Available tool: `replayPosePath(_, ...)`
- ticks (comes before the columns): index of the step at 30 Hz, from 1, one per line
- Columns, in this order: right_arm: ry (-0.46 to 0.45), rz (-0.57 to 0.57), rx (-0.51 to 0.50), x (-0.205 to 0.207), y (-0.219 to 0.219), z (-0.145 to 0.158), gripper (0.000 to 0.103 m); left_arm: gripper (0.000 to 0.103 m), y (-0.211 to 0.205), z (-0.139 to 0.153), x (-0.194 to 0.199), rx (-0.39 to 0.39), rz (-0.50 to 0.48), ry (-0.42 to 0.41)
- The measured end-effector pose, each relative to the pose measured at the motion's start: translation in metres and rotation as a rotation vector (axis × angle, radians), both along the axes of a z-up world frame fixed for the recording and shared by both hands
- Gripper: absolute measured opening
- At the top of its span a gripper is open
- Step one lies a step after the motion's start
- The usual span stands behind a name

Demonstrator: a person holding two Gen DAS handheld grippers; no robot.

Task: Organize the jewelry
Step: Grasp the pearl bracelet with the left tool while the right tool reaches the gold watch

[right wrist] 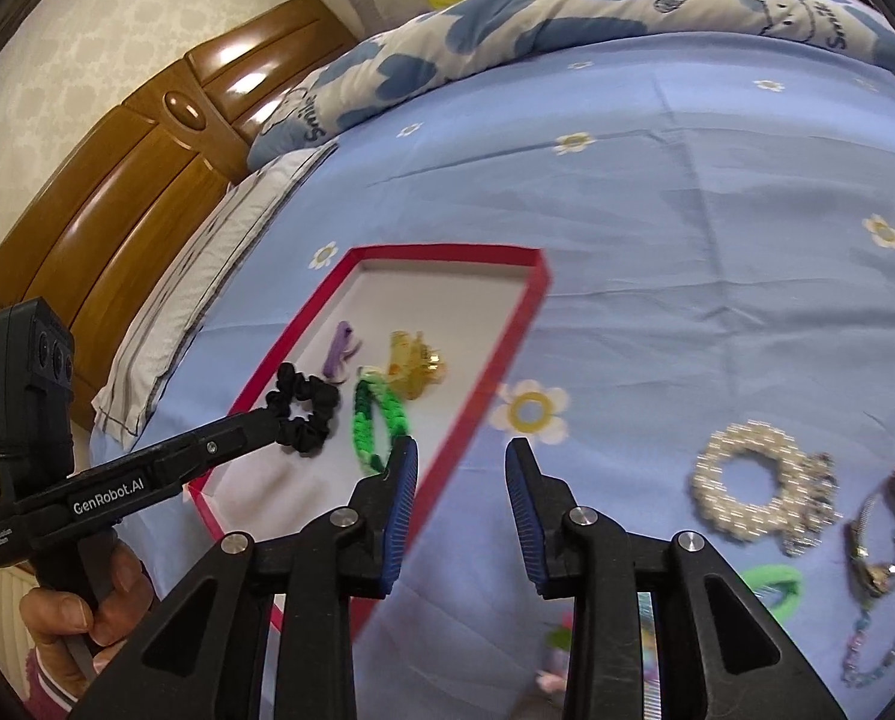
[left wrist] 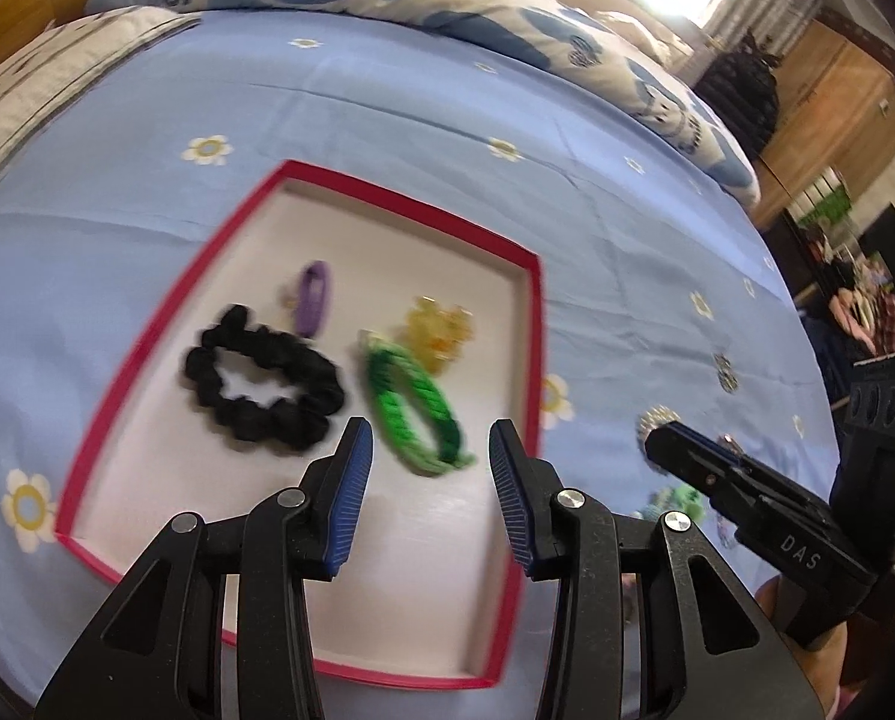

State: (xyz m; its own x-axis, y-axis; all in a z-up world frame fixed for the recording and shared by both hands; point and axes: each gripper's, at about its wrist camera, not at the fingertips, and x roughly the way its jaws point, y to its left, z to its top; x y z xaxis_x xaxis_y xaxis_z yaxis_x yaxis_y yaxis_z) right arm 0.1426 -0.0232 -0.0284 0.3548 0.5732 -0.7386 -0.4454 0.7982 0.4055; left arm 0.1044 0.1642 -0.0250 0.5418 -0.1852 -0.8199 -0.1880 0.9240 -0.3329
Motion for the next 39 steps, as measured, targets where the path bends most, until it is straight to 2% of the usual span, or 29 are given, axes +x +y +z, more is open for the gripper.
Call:
replayPosePath(11,0.0,-0.099,-0.004,-0.006,-0.065,0.002,0.035,0.039,-0.059,0.004,0.011,0.002,-0.111,0.0)
replayPosePath(25,0.002,-0.226,0.013,-0.01,-0.136,0.001,0.039,0.039,-0.113,0.005,0.025,0.017,-0.205,0.006)
replayPosePath(39,0.029,-0.354,0.007,-0.006,-0.204,-0.015,0.04,0.039,-0.163,-0.004,0.053,0.041,-0.289,0.034)
